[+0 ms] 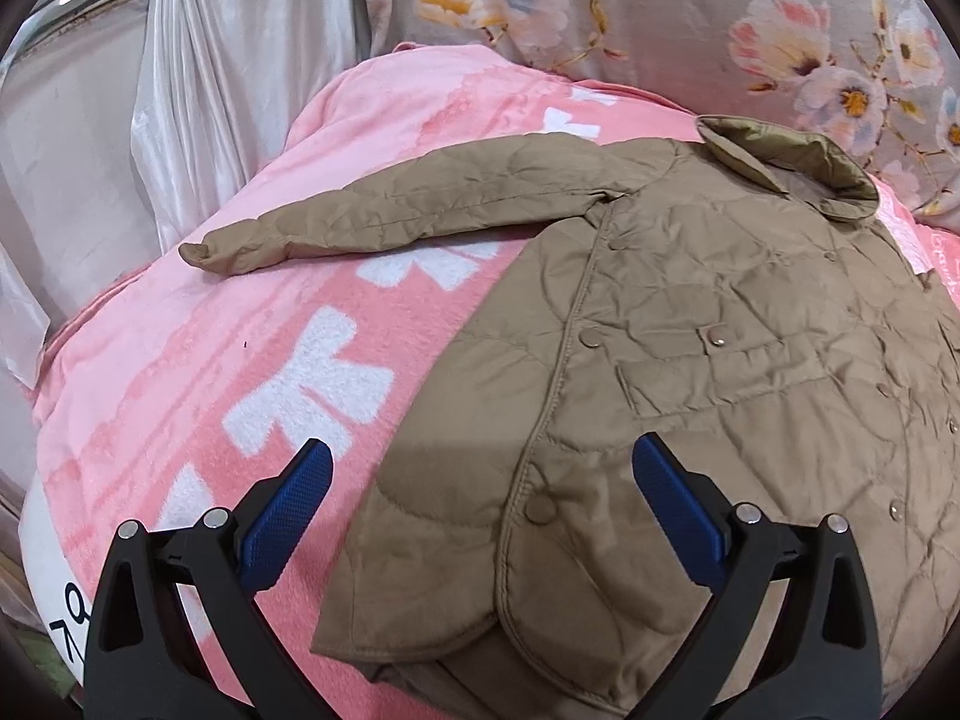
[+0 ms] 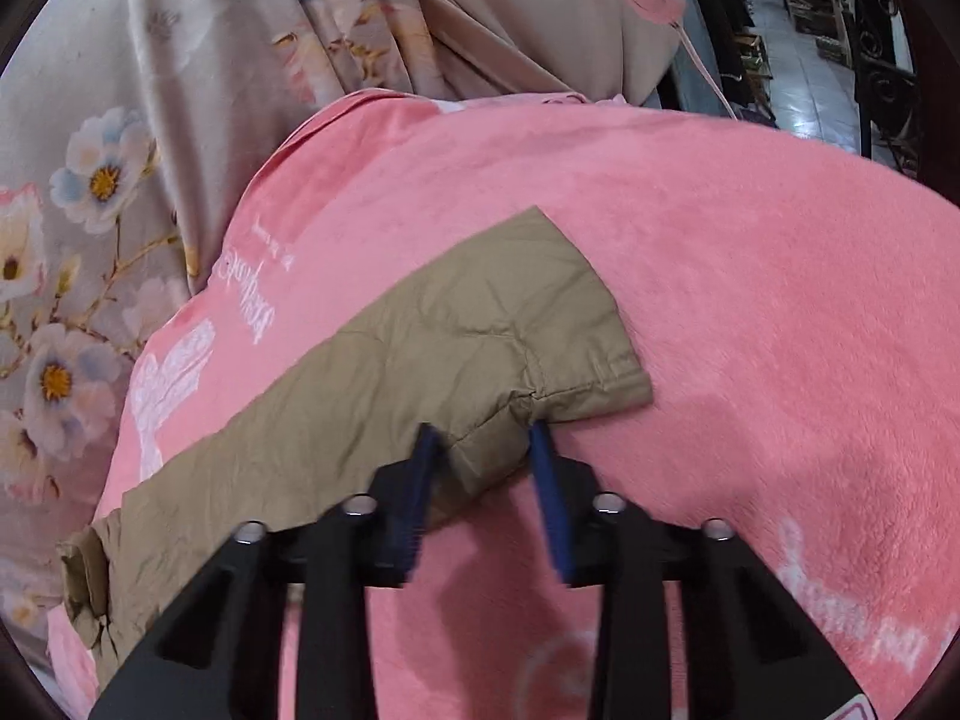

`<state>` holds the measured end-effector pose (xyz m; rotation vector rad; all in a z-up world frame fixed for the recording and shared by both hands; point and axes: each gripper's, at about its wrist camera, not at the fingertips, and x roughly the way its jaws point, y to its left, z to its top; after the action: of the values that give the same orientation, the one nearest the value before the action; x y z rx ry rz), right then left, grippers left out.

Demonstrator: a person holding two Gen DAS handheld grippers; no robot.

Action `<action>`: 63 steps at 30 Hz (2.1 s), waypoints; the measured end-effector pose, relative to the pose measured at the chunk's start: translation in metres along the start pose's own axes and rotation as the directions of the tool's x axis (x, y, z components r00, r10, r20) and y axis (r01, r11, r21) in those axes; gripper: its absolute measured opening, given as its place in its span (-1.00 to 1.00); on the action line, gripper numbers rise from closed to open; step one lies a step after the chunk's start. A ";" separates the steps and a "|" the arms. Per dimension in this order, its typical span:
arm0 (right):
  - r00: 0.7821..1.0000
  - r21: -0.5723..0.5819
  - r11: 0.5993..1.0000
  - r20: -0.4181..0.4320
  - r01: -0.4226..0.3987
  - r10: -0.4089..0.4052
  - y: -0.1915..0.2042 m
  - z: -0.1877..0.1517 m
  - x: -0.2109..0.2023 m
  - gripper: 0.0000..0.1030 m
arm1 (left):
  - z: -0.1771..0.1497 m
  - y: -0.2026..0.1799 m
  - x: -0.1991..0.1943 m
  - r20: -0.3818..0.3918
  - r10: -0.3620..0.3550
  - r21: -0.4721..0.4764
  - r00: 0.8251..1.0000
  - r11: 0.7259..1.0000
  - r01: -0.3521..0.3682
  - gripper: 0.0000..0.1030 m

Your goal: Fold large clothes

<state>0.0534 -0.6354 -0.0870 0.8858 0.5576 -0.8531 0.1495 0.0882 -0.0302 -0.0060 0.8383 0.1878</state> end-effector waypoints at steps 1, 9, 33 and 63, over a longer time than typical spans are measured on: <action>0.999 -0.037 0.999 0.025 -0.022 0.023 0.016 0.002 -0.007 -0.83 | 0.001 0.001 0.002 -0.002 0.001 -0.003 1.000 1.000 -0.001 0.90; 0.934 -0.413 0.856 0.033 -0.311 0.355 0.194 -0.042 -0.099 -0.89 | 0.006 0.005 0.013 -0.016 0.004 -0.026 1.000 1.000 -0.004 0.90; 0.704 -0.630 0.315 -0.634 -0.710 0.319 0.375 -0.376 -0.119 0.16 | 0.056 0.032 0.036 -0.026 -0.351 -0.202 0.936 0.919 0.339 0.90; 0.895 -0.368 0.828 -0.315 -0.423 0.317 0.242 -0.159 -0.001 -0.98 | 0.139 -0.084 0.133 -0.098 -0.431 -0.115 0.897 0.900 0.420 -0.91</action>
<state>0.2403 -0.4157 -0.0650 0.6600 0.7214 -0.2424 0.3533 0.0383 -0.0410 -0.2889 0.9294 -0.1920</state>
